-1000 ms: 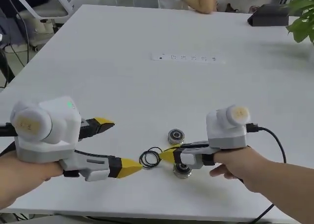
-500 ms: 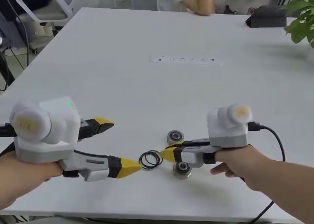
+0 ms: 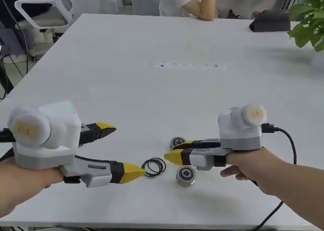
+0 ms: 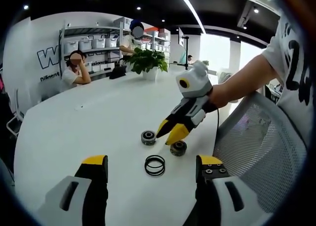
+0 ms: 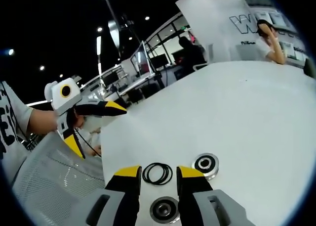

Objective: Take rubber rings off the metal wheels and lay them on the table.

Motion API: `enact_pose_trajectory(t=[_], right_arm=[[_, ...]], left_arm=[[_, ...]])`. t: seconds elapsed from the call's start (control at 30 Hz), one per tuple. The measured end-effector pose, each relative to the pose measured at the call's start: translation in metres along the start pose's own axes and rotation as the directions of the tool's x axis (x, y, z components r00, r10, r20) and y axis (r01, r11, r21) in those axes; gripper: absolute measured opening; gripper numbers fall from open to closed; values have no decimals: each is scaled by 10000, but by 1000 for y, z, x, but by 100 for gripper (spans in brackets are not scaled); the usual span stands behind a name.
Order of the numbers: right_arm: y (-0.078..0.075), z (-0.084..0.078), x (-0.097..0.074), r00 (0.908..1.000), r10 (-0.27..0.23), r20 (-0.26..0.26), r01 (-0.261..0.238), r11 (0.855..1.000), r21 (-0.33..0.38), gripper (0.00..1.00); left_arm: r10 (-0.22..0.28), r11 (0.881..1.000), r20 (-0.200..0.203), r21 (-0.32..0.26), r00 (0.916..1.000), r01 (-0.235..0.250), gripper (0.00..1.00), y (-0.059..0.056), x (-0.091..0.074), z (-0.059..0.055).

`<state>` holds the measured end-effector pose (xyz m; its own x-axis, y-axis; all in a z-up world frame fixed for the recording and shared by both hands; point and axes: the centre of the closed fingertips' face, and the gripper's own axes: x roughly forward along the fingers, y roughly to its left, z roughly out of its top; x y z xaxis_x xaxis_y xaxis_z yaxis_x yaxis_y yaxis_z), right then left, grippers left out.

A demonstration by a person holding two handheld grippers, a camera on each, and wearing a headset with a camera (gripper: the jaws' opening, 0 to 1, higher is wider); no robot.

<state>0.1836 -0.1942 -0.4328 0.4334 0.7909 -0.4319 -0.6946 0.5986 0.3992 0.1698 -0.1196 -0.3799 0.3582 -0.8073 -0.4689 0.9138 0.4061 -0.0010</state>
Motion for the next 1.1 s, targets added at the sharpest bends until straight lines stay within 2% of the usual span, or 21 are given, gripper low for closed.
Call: enact_pose_trajectory(t=[0.33, 0.87, 1.1], right_arm=[[8, 0, -11, 9999, 42, -168, -55, 9967, -806, 35], [8, 3, -45, 9993, -361, 0, 356, 9860, -1632, 54], [9, 2, -60, 9981, -611, 93, 617, 9761, -2085, 62]], left_arm=[[12, 10000, 59, 32, 10000, -12, 70, -3, 0, 4], [-41, 9999, 79, 120, 10000, 40, 70, -10, -1, 8], [-48, 9998, 85, 178, 10000, 46, 70, -13, -3, 10]])
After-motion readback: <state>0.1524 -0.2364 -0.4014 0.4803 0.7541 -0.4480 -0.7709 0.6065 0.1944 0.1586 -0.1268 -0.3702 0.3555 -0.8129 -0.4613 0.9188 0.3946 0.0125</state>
